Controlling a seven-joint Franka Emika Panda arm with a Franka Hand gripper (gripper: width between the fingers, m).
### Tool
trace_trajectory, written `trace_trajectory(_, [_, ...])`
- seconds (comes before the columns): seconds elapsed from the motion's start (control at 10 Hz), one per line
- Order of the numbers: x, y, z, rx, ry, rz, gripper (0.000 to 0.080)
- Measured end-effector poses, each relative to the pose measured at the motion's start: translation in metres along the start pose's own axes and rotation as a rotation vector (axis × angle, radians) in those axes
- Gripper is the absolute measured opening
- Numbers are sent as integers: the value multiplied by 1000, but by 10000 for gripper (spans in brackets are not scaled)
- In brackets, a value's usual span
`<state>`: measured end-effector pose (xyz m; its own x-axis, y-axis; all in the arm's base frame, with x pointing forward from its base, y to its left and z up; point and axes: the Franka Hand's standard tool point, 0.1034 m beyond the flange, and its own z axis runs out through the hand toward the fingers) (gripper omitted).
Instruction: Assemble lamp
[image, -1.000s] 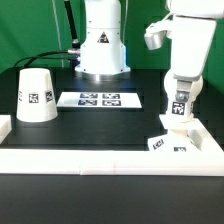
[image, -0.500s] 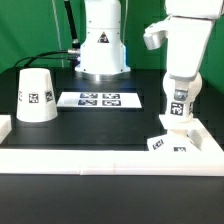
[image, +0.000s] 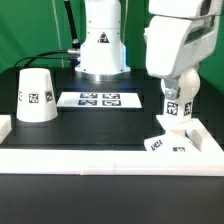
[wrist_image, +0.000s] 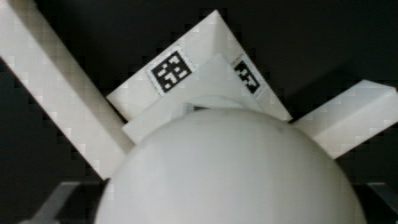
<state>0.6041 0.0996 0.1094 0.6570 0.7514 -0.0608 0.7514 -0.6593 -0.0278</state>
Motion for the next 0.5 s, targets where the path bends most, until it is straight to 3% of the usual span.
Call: trace_trajectory(0.5, [1, -2, 1, 20, 10, 482, 579])
